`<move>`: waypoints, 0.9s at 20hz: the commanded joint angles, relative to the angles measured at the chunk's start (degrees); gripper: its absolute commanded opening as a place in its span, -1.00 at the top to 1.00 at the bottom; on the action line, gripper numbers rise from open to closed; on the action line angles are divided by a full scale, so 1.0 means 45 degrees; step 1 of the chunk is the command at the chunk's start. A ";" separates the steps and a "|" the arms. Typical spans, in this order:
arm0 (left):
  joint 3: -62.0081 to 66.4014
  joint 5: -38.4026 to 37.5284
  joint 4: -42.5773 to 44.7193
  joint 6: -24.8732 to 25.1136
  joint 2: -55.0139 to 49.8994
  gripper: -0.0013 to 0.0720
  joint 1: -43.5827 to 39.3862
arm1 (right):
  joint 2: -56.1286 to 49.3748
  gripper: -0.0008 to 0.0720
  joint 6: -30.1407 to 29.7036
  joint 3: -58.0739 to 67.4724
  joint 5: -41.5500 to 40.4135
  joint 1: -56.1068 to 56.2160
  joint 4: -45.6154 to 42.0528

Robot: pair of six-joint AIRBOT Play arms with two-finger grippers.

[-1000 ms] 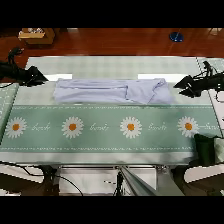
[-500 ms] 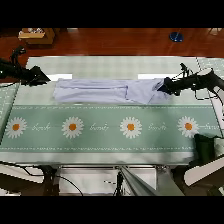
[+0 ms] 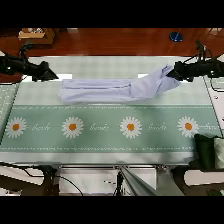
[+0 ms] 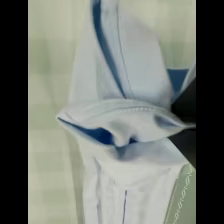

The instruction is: Fold the shirts.

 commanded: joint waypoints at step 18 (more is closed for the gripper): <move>-0.0015 0.4444 -0.1860 -0.1996 -0.2225 0.91 -0.9753 | 0.4692 0.93 0.2205 0.0024 0.3827 0.0010 -0.1768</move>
